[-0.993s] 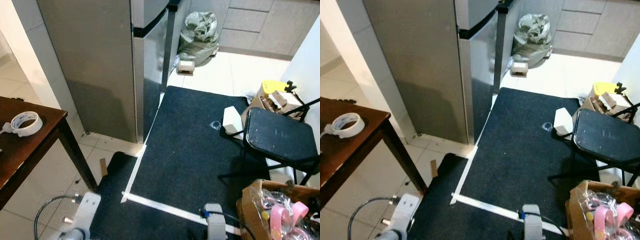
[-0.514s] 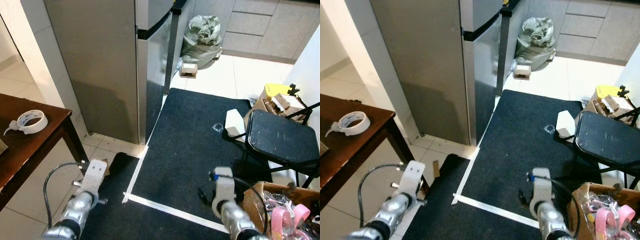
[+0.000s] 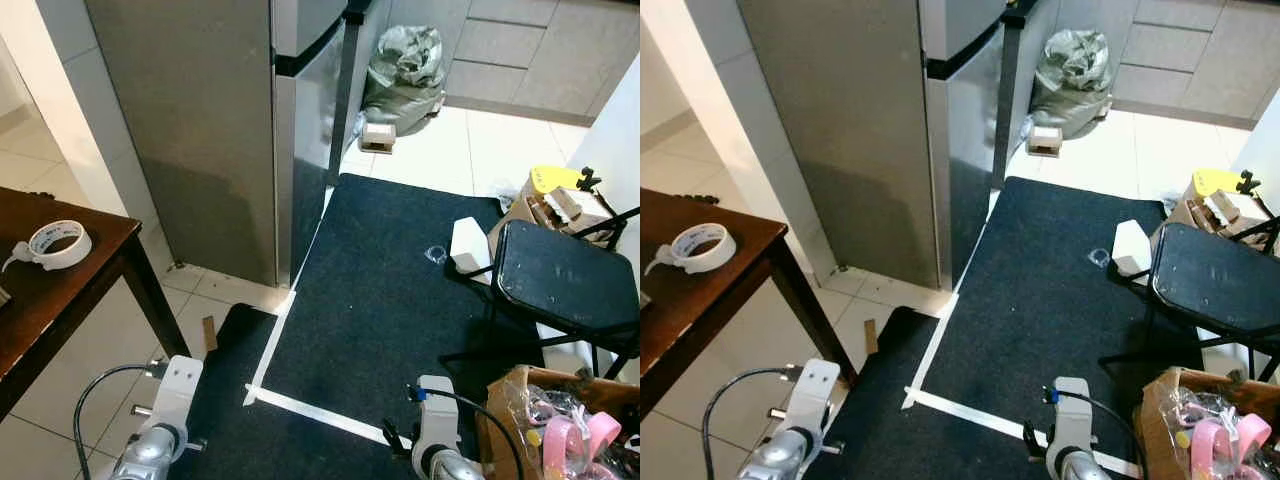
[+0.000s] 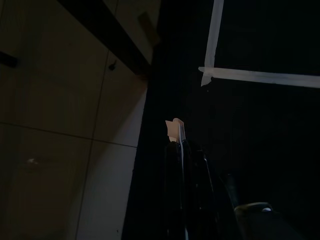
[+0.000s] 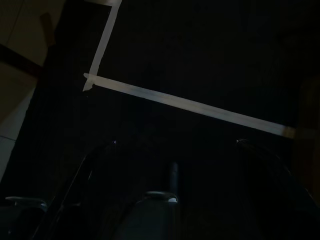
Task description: Picking trash to rubbish bin
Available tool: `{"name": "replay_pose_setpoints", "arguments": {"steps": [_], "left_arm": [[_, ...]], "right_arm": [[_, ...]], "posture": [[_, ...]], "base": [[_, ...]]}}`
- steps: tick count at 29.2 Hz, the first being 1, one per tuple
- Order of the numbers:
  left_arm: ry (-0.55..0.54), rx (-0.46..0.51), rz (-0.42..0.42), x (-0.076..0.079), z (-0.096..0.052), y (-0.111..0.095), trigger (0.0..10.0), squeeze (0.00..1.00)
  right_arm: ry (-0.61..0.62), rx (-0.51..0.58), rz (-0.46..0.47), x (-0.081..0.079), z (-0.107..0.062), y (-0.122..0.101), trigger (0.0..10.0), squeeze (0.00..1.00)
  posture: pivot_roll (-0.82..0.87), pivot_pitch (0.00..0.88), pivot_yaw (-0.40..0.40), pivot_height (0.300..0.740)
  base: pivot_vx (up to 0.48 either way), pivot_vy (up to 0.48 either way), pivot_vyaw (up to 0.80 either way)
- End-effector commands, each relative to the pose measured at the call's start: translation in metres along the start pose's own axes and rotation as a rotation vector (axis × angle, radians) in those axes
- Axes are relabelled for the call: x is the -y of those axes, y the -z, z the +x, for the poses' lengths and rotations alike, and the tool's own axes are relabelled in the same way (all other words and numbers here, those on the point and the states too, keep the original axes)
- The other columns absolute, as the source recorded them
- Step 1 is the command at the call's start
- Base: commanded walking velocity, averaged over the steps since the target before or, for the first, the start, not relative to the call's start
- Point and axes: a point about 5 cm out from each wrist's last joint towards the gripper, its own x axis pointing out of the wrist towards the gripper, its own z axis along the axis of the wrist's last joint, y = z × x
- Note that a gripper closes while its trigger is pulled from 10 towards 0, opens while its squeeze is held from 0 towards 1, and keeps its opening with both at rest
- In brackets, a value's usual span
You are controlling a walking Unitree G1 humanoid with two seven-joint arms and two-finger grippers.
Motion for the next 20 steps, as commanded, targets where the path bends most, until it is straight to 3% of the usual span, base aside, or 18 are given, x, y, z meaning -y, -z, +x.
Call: {"name": "replay_pose_setpoints", "arguments": {"steps": [1,20], "left_arm": [[0.010,-0.012,-0.020,0.0054,-0.0012,0.0045,10.0,0.00],[0.009,0.006,-0.072,0.0065,-0.0005,0.0010,10.0,0.00]], "right_arm": [[0.016,-0.011,0.014,0.0031,-0.0024,0.0054,10.0,0.00],[-0.018,-0.017,-0.057,-0.0032,-0.0028,0.0077,10.0,0.00]], "posture": [[0.04,0.068,-0.015,0.740],[0.03,0.060,-0.020,0.740]], "base": [[0.000,0.000,0.00],[0.000,0.000,0.00]]}}
